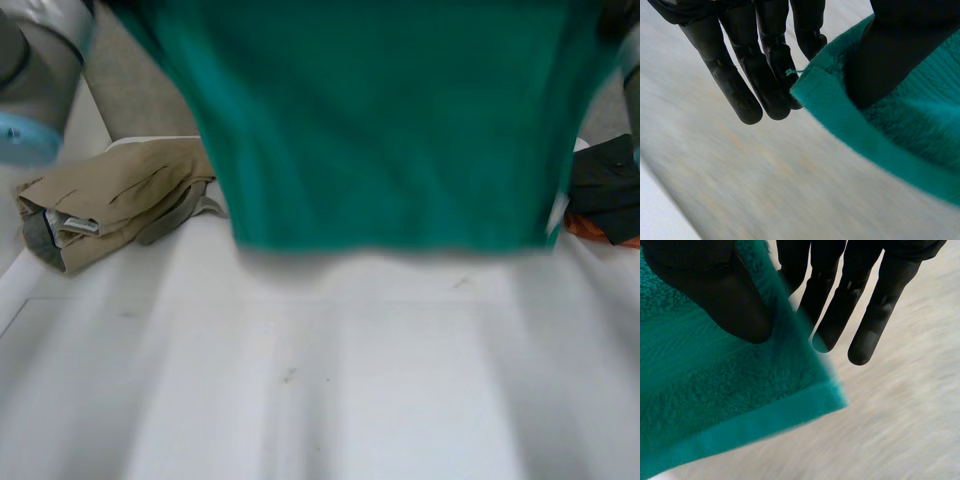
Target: Fold the laundry.
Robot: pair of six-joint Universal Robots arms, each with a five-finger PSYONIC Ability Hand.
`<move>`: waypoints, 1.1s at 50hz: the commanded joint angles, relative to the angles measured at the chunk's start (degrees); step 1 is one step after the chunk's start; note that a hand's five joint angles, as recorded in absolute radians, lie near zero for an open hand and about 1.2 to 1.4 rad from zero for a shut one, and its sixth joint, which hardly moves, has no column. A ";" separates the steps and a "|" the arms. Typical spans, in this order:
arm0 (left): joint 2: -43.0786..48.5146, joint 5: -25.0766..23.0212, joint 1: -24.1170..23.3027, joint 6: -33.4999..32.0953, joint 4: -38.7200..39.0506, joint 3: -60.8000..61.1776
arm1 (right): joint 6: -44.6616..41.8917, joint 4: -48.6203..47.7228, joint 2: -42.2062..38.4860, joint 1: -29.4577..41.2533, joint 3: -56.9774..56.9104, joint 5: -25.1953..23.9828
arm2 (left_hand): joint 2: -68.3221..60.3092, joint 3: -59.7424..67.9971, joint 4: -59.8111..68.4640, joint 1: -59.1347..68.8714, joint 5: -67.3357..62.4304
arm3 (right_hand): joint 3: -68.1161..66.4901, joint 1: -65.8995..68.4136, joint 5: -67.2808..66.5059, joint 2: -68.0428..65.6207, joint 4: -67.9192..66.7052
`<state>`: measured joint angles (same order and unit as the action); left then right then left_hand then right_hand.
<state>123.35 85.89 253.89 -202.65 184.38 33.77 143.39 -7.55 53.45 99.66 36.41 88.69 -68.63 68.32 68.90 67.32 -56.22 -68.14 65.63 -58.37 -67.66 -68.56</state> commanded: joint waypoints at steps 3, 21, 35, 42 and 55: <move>-1.45 2.27 0.56 6.57 10.48 1.90 | 12.53 -17.94 4.21 0.79 7.53 -1.24 | -11.37 11.68 11.10 12.68 -13.78 | -11.86 14.37 -11.63 -12.34 -11.44; 3.73 -1.16 3.19 3.58 10.82 26.50 | 11.12 -3.26 -5.81 1.94 19.30 -4.41 | -11.37 11.68 11.10 12.68 -13.78 | -11.86 14.37 -11.63 -12.34 -11.44; -8.19 -3.88 6.79 -14.51 -2.50 52.68 | -2.04 16.75 4.53 -2.98 40.46 -2.04 | -11.37 11.68 11.10 12.68 -13.78 | -11.86 14.37 -11.63 -12.34 -11.44; -21.55 -9.59 11.79 -29.35 -20.96 65.34 | -16.10 29.52 18.79 -7.28 56.21 -3.18 | -11.37 11.68 11.10 12.68 -13.78 | -11.86 14.37 -11.63 -12.34 -11.44; -20.00 -15.23 11.46 -33.70 -26.27 60.55 | -24.49 23.55 16.26 -9.32 56.59 -6.17 | -11.37 11.68 11.10 12.68 -13.78 | -11.86 14.37 -11.63 -12.34 -11.44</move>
<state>98.08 71.00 268.79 -241.30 155.15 101.11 112.59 20.51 75.40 88.02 99.04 82.60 -68.66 68.32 68.90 67.32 -56.22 -68.16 65.87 -58.91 -67.66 -68.63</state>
